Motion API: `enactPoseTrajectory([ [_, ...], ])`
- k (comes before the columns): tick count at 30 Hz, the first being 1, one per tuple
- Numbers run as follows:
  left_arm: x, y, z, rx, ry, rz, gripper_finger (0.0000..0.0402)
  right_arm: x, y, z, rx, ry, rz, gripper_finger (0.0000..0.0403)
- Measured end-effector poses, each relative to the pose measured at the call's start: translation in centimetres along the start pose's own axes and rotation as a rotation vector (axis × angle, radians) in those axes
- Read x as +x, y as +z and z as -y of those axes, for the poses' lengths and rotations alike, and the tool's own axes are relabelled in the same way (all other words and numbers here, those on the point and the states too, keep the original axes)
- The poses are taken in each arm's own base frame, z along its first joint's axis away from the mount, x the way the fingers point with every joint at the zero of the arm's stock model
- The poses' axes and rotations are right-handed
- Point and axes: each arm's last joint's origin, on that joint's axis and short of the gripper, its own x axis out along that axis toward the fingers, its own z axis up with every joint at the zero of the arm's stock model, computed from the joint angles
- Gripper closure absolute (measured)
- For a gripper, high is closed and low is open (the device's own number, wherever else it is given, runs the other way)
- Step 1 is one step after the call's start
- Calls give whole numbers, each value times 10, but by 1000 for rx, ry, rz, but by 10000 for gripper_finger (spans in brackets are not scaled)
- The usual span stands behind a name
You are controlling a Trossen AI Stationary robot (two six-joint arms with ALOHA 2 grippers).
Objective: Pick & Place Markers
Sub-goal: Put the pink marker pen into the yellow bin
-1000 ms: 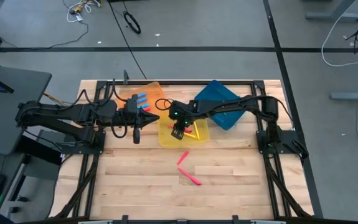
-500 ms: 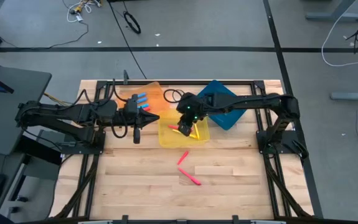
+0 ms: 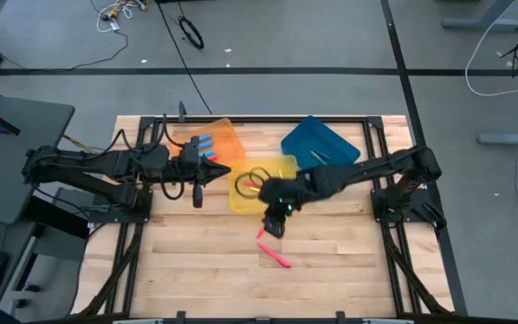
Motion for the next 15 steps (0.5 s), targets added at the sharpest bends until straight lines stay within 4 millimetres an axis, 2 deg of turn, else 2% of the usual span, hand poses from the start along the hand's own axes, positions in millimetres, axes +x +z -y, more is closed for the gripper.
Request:
enactPoseTrajectory([
  [8,0,0,1,1,-41,-6,390,2,-32,-40,-16,41,-82,266],
  [15,0,0,1,17,-44,-6,390,6,-41,-46,11,78,-160,266],
])
